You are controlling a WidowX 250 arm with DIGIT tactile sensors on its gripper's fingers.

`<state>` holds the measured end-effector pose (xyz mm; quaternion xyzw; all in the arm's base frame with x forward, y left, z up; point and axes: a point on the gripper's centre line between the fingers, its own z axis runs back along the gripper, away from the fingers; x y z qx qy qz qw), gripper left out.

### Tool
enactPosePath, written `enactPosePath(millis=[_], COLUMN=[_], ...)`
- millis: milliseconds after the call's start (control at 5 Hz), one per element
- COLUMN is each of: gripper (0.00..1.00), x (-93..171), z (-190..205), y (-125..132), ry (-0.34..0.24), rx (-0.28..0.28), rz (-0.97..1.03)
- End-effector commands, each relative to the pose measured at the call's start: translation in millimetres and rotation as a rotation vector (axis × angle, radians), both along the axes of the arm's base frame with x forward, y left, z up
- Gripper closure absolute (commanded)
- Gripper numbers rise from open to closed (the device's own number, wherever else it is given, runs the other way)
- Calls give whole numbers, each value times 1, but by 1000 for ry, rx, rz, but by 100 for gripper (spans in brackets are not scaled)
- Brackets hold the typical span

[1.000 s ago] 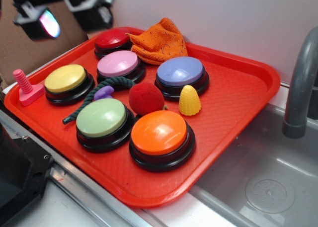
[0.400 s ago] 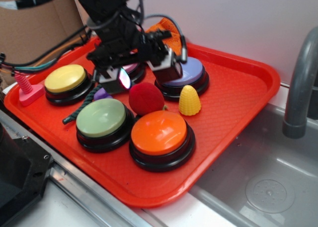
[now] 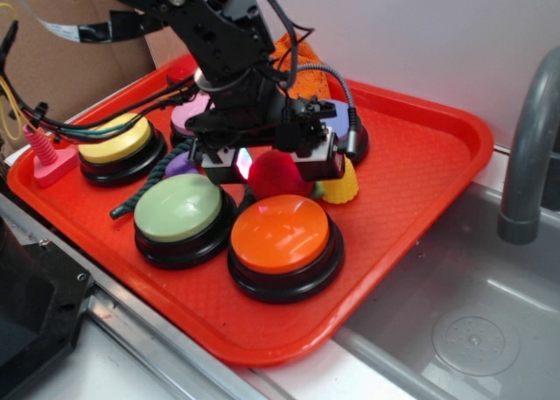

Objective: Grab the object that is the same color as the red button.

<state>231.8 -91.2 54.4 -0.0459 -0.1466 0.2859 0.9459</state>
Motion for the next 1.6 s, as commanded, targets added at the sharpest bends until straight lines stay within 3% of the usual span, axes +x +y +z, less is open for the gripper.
enactPosePath(millis=[0, 200, 400, 600, 800, 1000, 1200, 1400], gripper=[100, 100, 100, 100, 100, 100, 100, 100], x=[12, 13, 14, 13, 0, -9, -20, -22], z=[11, 20, 37, 68, 105, 123, 130, 128], y=[0, 5, 15, 42, 81, 114, 131, 135], ry=[-59, -49, 9, 71, 57, 85, 25, 8], rx=[15, 24, 28, 43, 2, -4, 23, 13], rz=[16, -12, -72, -226, -316, -319, -264, -241])
